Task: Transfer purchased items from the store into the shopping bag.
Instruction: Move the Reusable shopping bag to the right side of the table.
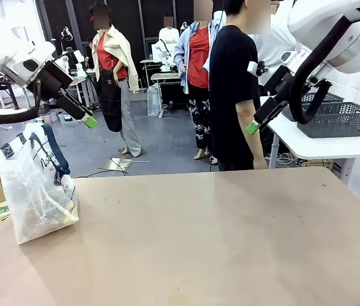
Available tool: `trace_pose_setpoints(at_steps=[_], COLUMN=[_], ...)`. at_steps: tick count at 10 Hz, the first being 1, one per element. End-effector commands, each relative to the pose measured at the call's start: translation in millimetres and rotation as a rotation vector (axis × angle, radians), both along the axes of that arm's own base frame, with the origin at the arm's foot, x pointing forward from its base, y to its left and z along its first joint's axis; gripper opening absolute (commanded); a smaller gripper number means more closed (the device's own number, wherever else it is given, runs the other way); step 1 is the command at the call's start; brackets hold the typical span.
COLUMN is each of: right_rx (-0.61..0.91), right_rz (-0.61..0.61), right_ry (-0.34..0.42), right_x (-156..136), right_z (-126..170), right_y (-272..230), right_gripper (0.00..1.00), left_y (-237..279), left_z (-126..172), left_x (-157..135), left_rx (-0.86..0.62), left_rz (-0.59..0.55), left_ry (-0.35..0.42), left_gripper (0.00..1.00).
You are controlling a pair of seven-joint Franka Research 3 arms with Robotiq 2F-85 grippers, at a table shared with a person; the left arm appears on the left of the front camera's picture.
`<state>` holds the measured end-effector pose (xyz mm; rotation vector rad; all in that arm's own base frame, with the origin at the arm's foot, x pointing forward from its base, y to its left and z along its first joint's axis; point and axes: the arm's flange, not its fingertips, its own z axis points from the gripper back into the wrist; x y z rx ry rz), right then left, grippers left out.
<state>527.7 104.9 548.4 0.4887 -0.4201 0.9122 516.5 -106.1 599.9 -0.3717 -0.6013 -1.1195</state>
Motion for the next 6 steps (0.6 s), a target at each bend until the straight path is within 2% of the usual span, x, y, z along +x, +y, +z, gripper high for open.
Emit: trace_pose_setpoints(at_steps=[1, 6], right_rx=[-0.011, -0.011], right_rz=[-0.008, -0.008], right_ry=[0.014, 0.014], right_x=[3.4, 3.4], right_z=[2.9, 2.9], right_y=[1.6, 1.6], right_gripper=[1.0, 1.0], left_y=[2.2, 2.2], left_z=[1.5, 1.5], left_x=[0.2, 0.2], left_rx=[0.004, 0.004], left_rz=[-0.005, -0.005], left_ry=[0.006, 0.006], left_gripper=[1.0, 1.0])
